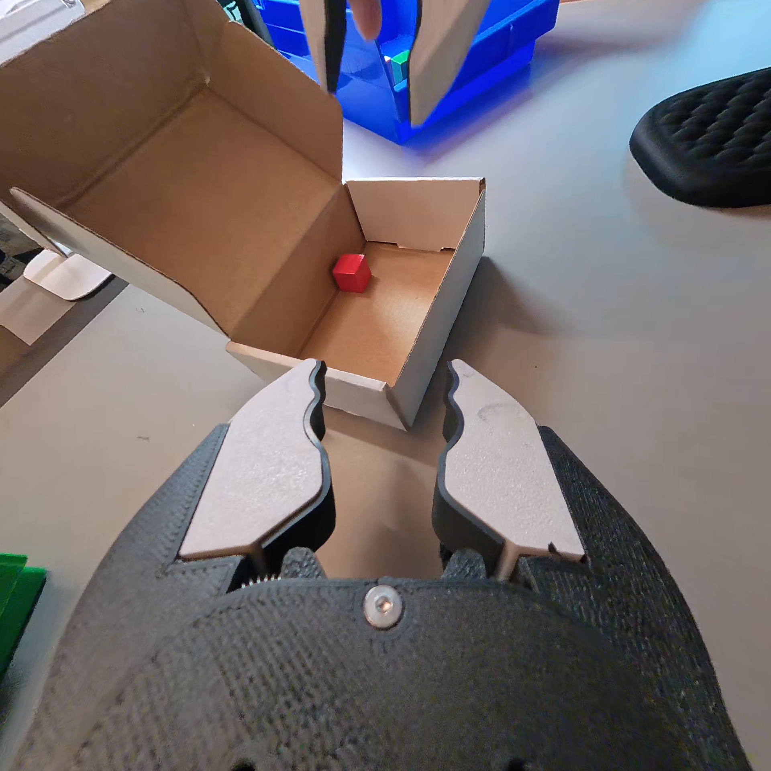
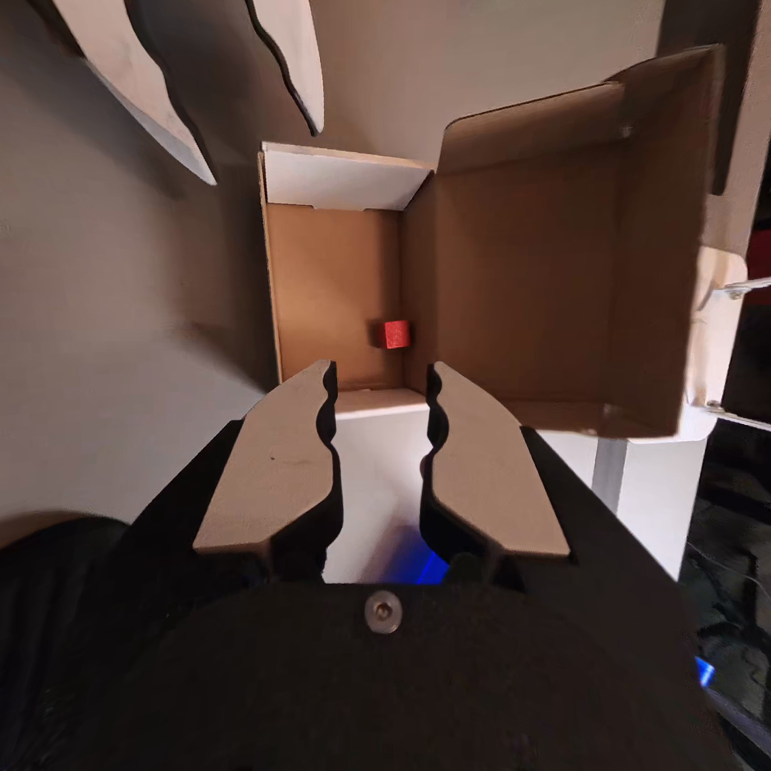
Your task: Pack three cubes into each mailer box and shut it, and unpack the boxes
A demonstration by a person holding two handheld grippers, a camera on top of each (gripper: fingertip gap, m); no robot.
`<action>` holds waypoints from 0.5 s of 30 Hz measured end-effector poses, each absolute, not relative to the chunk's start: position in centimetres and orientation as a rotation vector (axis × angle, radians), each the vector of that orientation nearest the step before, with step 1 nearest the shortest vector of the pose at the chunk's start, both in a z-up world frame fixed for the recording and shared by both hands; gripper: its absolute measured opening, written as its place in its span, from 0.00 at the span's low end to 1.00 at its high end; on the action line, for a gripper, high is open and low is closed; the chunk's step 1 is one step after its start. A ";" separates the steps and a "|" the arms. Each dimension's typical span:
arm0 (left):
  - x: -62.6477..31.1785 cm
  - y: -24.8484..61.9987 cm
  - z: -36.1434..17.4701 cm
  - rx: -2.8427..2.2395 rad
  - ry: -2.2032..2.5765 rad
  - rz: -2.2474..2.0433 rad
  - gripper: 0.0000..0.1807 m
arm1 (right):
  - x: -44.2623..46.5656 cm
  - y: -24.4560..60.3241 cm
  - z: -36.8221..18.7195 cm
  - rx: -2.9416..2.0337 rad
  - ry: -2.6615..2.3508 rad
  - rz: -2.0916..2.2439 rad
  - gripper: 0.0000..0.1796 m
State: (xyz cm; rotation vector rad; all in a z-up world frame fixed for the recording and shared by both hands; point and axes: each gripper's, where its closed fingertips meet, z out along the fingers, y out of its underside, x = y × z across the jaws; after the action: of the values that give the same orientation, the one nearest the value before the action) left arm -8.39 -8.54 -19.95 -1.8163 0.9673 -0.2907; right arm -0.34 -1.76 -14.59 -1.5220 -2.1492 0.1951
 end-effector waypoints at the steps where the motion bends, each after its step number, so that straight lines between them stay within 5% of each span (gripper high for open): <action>1: -8.5 -8.5 -20.0 -1.818 0.968 -0.286 0.29 | -0.9 -1.8 -15.6 -1.526 -2.173 0.144 0.23; 15: -8.5 -8.4 -21.0 -1.834 1.001 -0.251 0.28 | -2.2 1.1 -24.5 -1.649 -2.307 -0.455 0.24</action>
State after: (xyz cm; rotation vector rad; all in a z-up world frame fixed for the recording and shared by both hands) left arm -8.46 -8.36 -21.04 -1.8340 1.0006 -0.2507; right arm -2.18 1.12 -24.50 -1.6486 -2.3068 -0.4553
